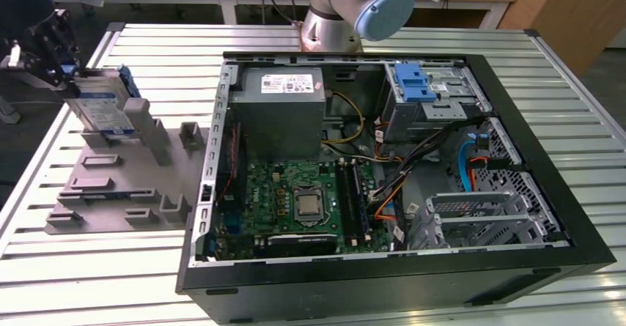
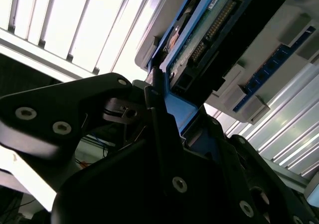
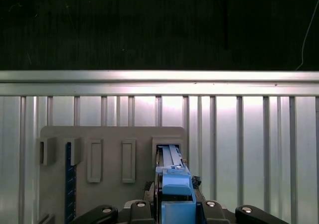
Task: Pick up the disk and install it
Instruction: 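Pick up the disk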
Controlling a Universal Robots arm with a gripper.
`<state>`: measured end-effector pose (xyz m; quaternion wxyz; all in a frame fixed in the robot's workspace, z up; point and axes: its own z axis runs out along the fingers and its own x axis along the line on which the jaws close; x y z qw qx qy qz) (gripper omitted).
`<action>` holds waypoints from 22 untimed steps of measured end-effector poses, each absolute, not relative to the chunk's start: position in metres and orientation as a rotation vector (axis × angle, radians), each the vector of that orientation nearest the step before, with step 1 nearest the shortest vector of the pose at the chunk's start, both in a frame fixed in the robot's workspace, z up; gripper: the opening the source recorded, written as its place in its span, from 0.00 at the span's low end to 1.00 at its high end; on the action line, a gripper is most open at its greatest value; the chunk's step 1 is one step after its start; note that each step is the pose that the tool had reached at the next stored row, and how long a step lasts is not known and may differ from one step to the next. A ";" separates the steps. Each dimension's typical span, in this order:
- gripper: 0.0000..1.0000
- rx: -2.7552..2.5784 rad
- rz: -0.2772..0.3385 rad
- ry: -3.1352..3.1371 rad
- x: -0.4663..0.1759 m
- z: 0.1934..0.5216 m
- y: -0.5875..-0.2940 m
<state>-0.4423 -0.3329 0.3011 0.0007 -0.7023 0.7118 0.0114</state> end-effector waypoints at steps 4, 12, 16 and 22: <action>0.36 -2.205 0.036 2.235 -0.442 0.303 -0.333; 0.36 -2.205 0.036 2.235 -0.442 0.310 -0.333; 0.36 -2.205 0.036 2.235 -0.442 0.313 -0.333; 0.36 -2.205 0.036 2.235 -0.442 0.317 -0.333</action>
